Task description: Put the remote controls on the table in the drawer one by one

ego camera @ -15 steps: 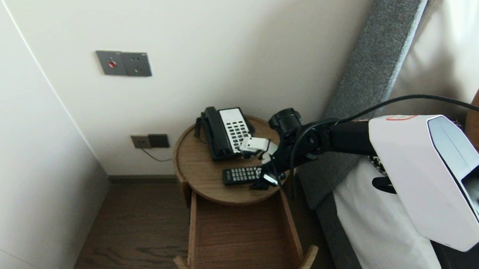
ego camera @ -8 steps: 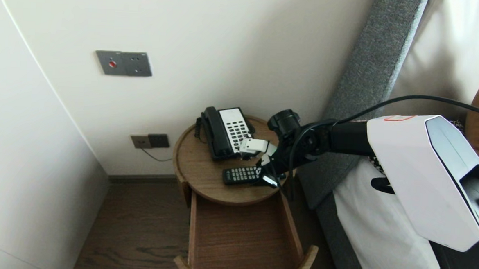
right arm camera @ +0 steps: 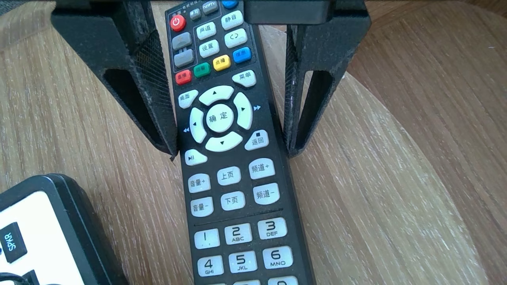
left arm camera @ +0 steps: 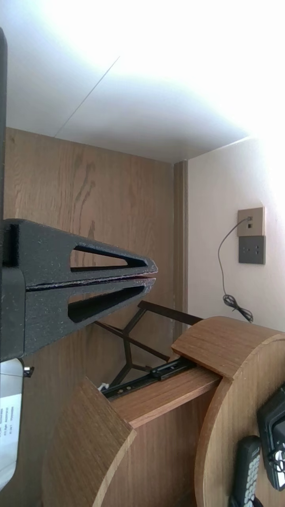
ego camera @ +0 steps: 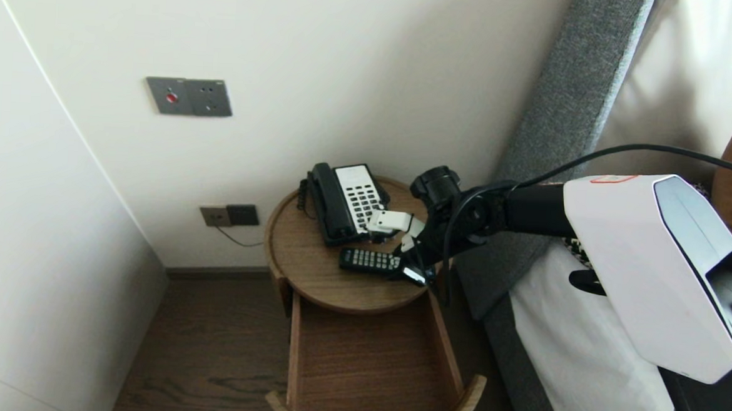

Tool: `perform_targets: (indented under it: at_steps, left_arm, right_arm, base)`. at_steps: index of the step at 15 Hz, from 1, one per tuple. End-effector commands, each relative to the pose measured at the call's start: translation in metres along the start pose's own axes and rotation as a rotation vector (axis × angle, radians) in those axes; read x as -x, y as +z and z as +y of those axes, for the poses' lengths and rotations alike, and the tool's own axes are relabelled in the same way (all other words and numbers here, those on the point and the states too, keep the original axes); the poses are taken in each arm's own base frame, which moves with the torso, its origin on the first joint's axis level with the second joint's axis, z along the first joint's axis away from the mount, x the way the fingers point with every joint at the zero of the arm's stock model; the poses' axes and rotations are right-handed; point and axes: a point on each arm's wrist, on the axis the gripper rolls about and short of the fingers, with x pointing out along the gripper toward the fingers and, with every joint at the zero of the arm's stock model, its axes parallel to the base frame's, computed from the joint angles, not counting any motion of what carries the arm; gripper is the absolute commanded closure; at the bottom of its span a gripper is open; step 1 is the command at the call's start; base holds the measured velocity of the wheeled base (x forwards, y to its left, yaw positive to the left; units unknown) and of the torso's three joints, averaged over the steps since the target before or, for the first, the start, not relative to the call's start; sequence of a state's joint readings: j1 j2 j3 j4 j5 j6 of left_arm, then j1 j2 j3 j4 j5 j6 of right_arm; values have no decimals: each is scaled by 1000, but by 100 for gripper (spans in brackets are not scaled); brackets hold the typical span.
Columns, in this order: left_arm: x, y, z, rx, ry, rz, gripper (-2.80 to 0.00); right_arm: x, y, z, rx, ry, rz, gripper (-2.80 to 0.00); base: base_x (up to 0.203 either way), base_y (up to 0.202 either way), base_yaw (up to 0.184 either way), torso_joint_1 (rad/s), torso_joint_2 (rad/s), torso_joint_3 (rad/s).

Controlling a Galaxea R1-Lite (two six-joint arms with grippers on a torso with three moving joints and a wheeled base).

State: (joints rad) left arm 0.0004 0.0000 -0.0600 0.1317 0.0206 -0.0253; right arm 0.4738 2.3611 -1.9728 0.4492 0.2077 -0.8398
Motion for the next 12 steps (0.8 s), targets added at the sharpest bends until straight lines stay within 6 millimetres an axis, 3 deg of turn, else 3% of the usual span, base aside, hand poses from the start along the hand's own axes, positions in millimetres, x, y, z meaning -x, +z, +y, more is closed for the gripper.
perform_targets:
  at_steps: [1,12]
  left_arm:
    - [0,0,0,1,1,1,0]
    - [0,0,0,1,2,2,0]
  right_arm:
    - [3,1,0,3,-1,-5,0]
    - [14,11,3,3,-7,-24,0]
  base:
    - [0,0,0,0,0,0]
    - [0,0,0,0,0,0]
